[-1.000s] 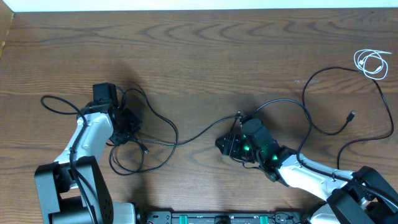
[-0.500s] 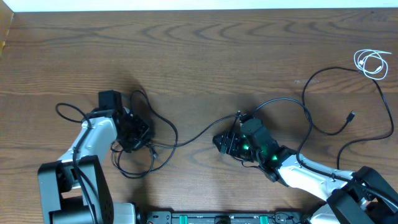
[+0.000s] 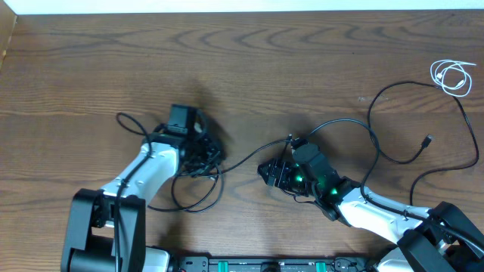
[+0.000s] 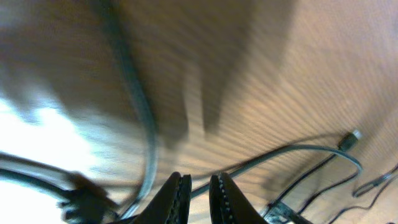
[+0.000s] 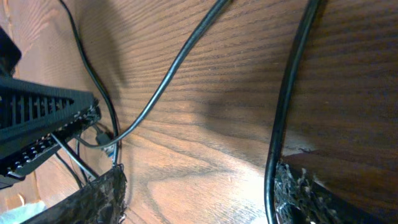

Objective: Untangle cables

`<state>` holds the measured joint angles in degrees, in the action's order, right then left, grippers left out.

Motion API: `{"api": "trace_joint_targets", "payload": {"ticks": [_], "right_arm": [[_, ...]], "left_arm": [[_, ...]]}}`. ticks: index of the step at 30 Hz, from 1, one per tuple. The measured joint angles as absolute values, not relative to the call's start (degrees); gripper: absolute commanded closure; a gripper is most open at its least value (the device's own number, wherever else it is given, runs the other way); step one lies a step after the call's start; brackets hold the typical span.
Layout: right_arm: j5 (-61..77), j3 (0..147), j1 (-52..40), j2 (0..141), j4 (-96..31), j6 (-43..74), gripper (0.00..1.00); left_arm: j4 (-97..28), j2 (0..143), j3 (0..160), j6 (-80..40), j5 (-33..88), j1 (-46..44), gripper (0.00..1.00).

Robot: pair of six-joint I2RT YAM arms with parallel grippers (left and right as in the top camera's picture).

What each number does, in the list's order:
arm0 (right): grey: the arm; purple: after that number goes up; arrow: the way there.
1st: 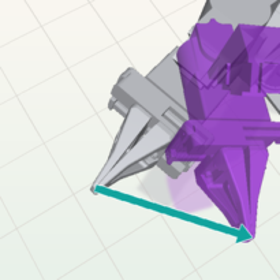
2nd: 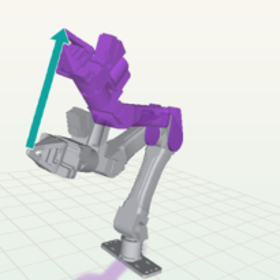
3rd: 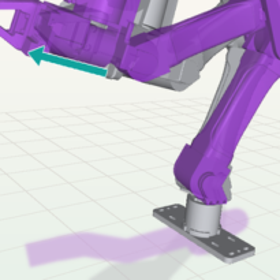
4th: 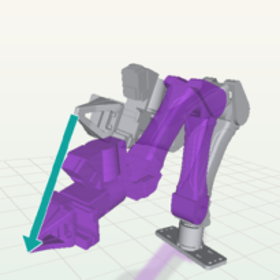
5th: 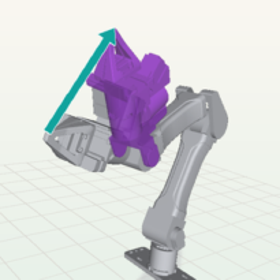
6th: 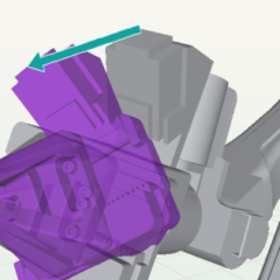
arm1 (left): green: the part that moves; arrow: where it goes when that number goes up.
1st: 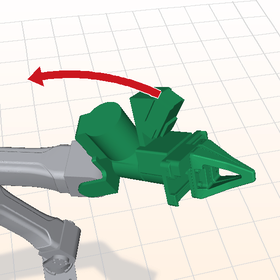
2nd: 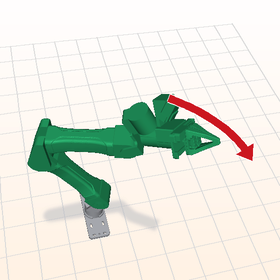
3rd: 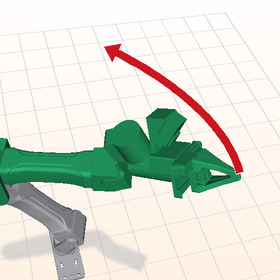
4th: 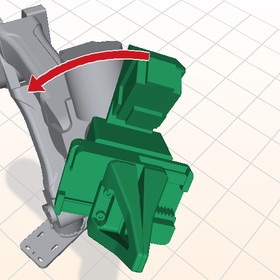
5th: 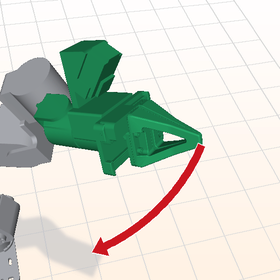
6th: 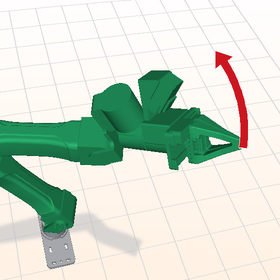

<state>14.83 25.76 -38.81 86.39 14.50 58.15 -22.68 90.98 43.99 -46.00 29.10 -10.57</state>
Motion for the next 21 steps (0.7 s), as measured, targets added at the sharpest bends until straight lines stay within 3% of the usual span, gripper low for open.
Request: {"api": "trace_joint_targets", "payload": {"ticks": [15,21], "right_arm": [[18.9,25.4,-39.3,86.7,17.0,57.9,0.20],[18.8,25.1,-44.6,87.4,19.6,57.3,0.29]], "left_arm": [[-14.9,91.0,43.9,-49.3,29.5,-17.0,0.69],[-14.9,91.0,43.9,-51.3,29.5,-17.0,0.69]]}}
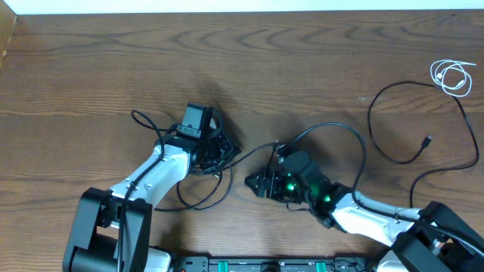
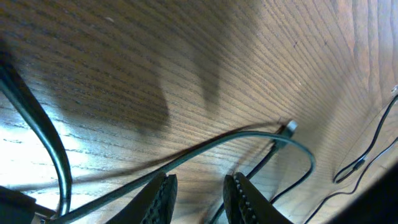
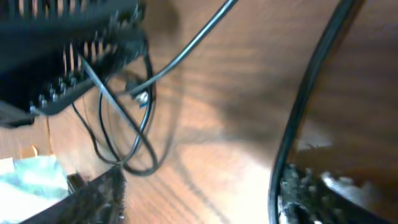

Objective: Untangle cables

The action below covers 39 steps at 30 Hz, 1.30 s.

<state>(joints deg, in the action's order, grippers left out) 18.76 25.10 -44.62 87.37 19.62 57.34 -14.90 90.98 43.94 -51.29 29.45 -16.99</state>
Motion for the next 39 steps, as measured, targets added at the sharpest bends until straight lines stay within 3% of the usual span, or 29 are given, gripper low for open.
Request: {"api": "trace_joint_targets", "payload": {"ticks": [9,19,27,29,31,33,36,39], "right_arm": [[11.9,25.0,-50.2,87.4,20.3,56.8,0.26],[8.0,25.0,-50.5,87.4,20.0,56.8,0.32],[7.4,25.0,-50.5,87.4,20.0,56.6,0.62],[7.3,25.0,-50.5,87.4,19.9,56.4,0.75],[7.2,25.0,-50.5,87.4,20.0,56.0,0.95],[7.0,25.0,-50.5,87.4,20.0,55.7,0.99],[6.9,24.9,-50.4,87.5,19.8,55.0,0.99],[6.8,24.9,-50.4,87.5,19.6,55.0,0.99]], "left_arm": [[-15.1,91.0,43.9,-58.7,29.7,-20.5,0.69],[-13.8,91.0,43.9,-73.7,32.6,-25.7,0.69],[-13.0,91.0,43.9,-81.2,35.8,-26.1,0.69],[-12.9,91.0,43.9,-81.5,35.9,-26.1,0.69],[-12.4,91.0,43.9,-81.9,36.0,-26.1,0.67],[-11.2,91.0,43.9,-82.2,36.1,-26.1,0.64],[-8.4,91.0,43.9,-80.9,36.2,-26.1,0.52],[-4.9,91.0,43.8,-75.9,36.4,-26.0,0.28]]}}
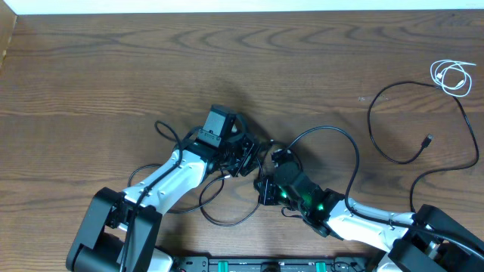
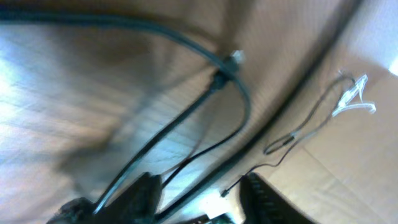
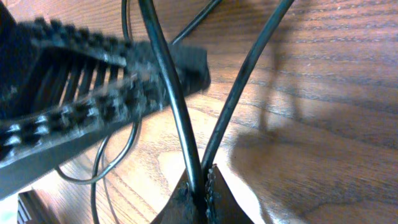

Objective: Untangle cables

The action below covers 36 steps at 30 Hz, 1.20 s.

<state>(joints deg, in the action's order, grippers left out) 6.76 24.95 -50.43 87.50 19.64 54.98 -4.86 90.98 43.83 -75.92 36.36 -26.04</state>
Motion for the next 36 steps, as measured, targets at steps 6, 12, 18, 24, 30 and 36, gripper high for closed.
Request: {"api": "trace_joint_targets", "payload": {"ticks": [6,12,18,24,30,36], "right_arm": [[6.7,24.9,-49.9,87.5,19.6,54.8,0.99],[6.6,24.9,-49.3,87.5,19.6,54.8,0.99],[6.6,24.9,-49.3,87.5,19.6,54.8,0.99],[6.6,24.9,-49.3,87.5,19.5,54.8,0.99],[6.6,24.8,-49.3,87.5,19.6,54.8,0.99],[6.6,24.8,-49.3,87.5,19.6,54.8,0.99]], "left_arm": [[-2.3,91.0,43.8,-62.8,37.6,-24.5,0.19],[-2.5,89.0,43.9,-53.3,42.6,-16.1,0.19],[-8.8,83.8,44.0,-46.3,43.9,-8.8,0.39],[-25.8,83.4,44.4,-41.3,34.4,-6.0,0.50],[-37.4,83.4,44.4,-36.8,24.1,-5.8,0.53],[-39.3,80.6,44.4,-35.9,19.2,-5.7,0.50]]}}
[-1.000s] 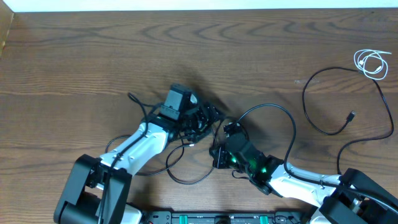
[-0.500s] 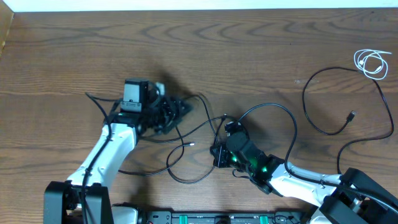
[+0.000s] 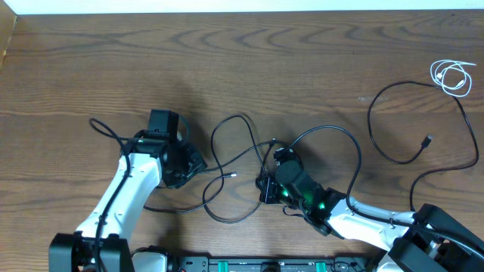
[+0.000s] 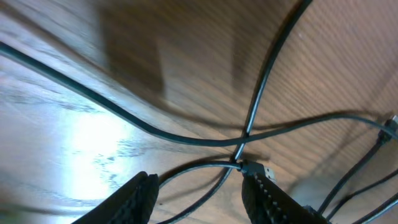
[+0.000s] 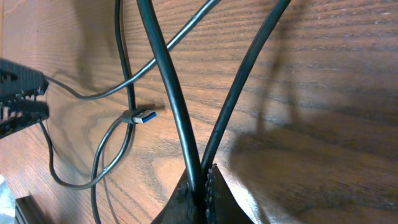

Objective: Untangle cables

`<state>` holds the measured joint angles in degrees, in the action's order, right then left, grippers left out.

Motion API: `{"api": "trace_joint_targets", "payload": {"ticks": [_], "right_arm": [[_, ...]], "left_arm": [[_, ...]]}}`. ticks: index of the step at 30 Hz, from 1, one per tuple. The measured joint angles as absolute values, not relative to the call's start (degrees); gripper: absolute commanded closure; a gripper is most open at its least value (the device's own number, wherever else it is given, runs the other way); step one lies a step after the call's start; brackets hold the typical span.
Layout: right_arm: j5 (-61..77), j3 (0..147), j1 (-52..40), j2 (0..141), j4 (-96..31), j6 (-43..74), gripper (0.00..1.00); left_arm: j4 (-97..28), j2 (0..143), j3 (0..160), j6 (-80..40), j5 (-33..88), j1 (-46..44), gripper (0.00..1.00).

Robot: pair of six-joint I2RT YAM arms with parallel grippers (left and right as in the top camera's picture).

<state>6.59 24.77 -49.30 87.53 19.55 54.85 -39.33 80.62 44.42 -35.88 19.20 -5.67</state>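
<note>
A tangle of thin black cables lies mid-table, with a USB plug (image 3: 236, 174) at its lower edge. The same plug (image 5: 142, 116) shows in the right wrist view. My right gripper (image 3: 265, 185) is at the tangle's right side, shut (image 5: 200, 183) on two thick black strands that fork upward from its tips. My left gripper (image 3: 187, 163) sits left of the tangle and stands open (image 4: 205, 198). A thin cable loop runs across the gap between its fingers, and the plug (image 4: 256, 168) lies by its right finger.
A second black cable with a small plug (image 3: 428, 140) curves over the right side of the table. A coiled white cable (image 3: 451, 76) lies at the far right corner. The table's left edge (image 3: 6, 53) is near the left arm.
My left gripper has moved from beside the right gripper to the left, still open. The black cables between the two now lie spread in wide loops. My right gripper is unmoved and still shut.
First my left gripper was nearly shut at a dense bundle on the left, my right open mid-table. Then both were closer together. Later they stood side by side, left open, right shut on strands. Now the left is back left and the cables lie looser.
</note>
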Motion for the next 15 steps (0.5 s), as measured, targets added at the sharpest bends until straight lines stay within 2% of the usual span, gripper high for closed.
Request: {"api": "trace_joint_targets", "payload": {"ticks": [6,15], "right_arm": [[6.6,24.8,-49.3,87.5,19.6,54.8,0.99],[6.6,24.8,-49.3,87.5,19.6,54.8,0.99]], "left_arm": [[-47.3,80.1,44.4,-38.0,10.4,-5.7,0.50],[-56.5,80.1,44.4,-39.4,7.0,-5.7,0.50]]}}
